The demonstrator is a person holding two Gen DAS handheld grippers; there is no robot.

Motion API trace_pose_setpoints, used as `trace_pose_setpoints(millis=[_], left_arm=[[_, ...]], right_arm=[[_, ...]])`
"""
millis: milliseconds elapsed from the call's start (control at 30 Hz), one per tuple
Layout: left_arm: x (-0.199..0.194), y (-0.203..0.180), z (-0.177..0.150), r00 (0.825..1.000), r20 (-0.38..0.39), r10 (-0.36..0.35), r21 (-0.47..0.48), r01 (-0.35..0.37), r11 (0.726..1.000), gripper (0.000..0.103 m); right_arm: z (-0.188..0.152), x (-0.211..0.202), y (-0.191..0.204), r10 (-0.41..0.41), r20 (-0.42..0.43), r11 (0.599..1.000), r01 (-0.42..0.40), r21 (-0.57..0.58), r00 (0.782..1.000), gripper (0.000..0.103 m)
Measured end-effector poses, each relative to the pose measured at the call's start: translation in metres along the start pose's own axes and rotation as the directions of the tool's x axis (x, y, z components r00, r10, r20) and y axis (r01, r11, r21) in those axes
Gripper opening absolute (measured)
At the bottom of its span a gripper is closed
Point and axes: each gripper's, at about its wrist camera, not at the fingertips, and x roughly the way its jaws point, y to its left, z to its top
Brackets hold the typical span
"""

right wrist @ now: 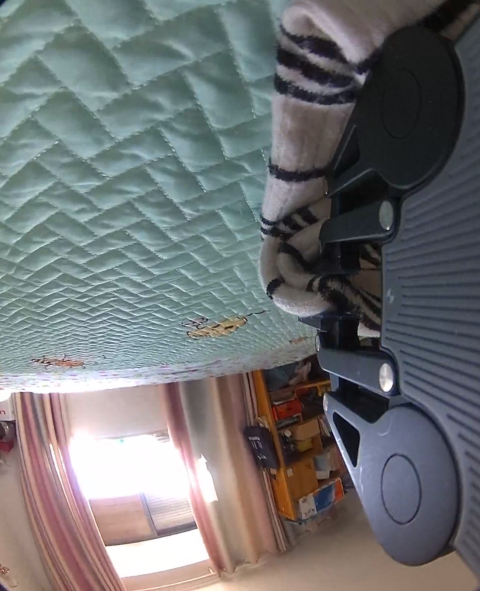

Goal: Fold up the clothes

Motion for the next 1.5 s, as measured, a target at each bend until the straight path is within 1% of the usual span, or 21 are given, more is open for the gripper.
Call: trace_pose_setpoints(millis=[33,133,200,300,400,500,567,633,700,733,800,867,900,933,967,1000,1100,1133,1300,1400,1500], left_arm=[[-0.001,0.007,0.001,1.0,-0.011,-0.008,-0.022,0.008,1.0,0.047],[-0.007,0.017,0.003,0.998,-0.013,-0.06,-0.03,0.06,0.998,0.048],[-0.015,0.013,0.003,0.997,0.001,-0.078,0.028,0.078,0.997,0.048],[-0.022,0.007,0.0,0.997,-0.006,-0.075,0.063,0.076,0.995,0.048],[-0.026,0.006,0.0,0.998,-0.006,-0.068,0.06,0.068,0.996,0.048],[-0.036,0.004,0.001,0.997,0.003,-0.077,0.082,0.077,0.994,0.051],[-0.048,0.002,0.006,0.997,0.028,-0.07,0.152,0.066,0.986,0.051],[-0.056,-0.005,0.009,0.997,0.06,-0.045,0.291,0.026,0.957,0.054],[-0.061,-0.017,0.01,0.994,0.107,-0.006,0.493,-0.048,0.869,0.054],[-0.063,-0.023,0.01,0.991,0.134,0.01,0.584,-0.087,0.807,0.054],[-0.068,-0.035,0.011,0.981,0.191,0.031,0.739,-0.164,0.653,0.054],[-0.072,-0.047,0.012,0.967,0.25,0.039,0.853,-0.239,0.464,0.054],[-0.069,-0.049,0.011,0.968,0.248,0.033,0.9,-0.243,0.362,0.055],[-0.065,-0.05,0.012,0.974,0.225,0.023,0.931,-0.222,0.29,0.056],[-0.06,-0.049,0.017,0.985,0.174,0.015,0.95,-0.172,0.26,0.058],[-0.054,-0.048,0.022,0.993,0.12,0.009,0.965,-0.119,0.233,0.062],[-0.035,-0.045,0.042,1.0,-0.004,-0.025,0.956,0.011,0.292,0.063],[-0.031,-0.044,0.047,0.998,-0.03,-0.048,0.955,0.043,0.295,0.063],[-0.008,-0.045,0.055,0.993,-0.111,-0.041,0.971,0.117,0.207,0.063],[-0.005,-0.043,0.063,0.974,-0.218,-0.055,0.947,0.225,0.23,0.063],[-0.003,-0.045,0.066,0.959,-0.279,-0.049,0.933,0.283,0.222,0.063]], right_arm=[[0.002,-0.002,-0.001,0.022,-0.007,1.0,-0.021,0.006,1.0,0.036],[0.007,-0.009,0.0,0.09,-0.014,0.996,-0.09,0.028,0.996,0.053],[0.004,-0.012,0.009,0.117,-0.013,0.992,-0.118,-0.038,0.993,0.049],[-0.004,-0.01,0.025,0.024,-0.049,0.986,-0.032,-0.165,0.999,0.029],[-0.006,-0.009,0.028,0.036,-0.073,0.989,-0.046,-0.141,0.997,0.031],[-0.011,-0.023,0.038,0.083,-0.08,0.981,-0.096,-0.169,0.993,0.046],[-0.012,-0.036,0.052,0.07,-0.083,0.956,-0.091,-0.28,0.994,0.049],[-0.014,-0.048,0.072,0.037,-0.067,0.887,-0.064,-0.458,0.997,0.05],[-0.019,-0.057,0.1,-0.034,0.002,0.726,0.026,-0.687,0.999,0.055],[-0.026,-0.059,0.111,-0.078,0.057,0.601,0.092,-0.794,0.995,0.061],[-0.041,-0.057,0.127,-0.136,0.128,0.31,0.165,-0.936,0.982,0.066],[-0.053,-0.043,0.137,-0.194,0.137,0.039,0.147,-0.988,0.971,0.07],[-0.054,-0.038,0.138,-0.222,0.125,-0.051,0.116,-0.992,0.967,0.071],[-0.053,-0.034,0.136,-0.249,0.103,-0.115,0.076,-0.99,0.963,0.073],[-0.049,-0.031,0.132,-0.275,0.081,-0.144,0.042,-0.989,0.958,0.073],[-0.043,-0.03,0.127,-0.3,0.058,-0.149,0.013,-0.989,0.952,0.074],[-0.023,-0.006,0.124,-0.335,-0.003,-0.093,-0.037,-0.995,0.942,0.074],[-0.016,-0.001,0.122,-0.33,-0.019,-0.076,-0.046,-0.996,0.944,0.074],[-0.005,0.013,0.119,-0.298,-0.144,-0.027,-0.159,-0.987,0.944,0.074],[-0.011,0.012,0.119,-0.295,-0.202,-0.042,-0.224,-0.974,0.934,0.074],[-0.016,0.012,0.118,-0.302,-0.25,-0.058,-0.28,-0.958,0.92,0.074]])
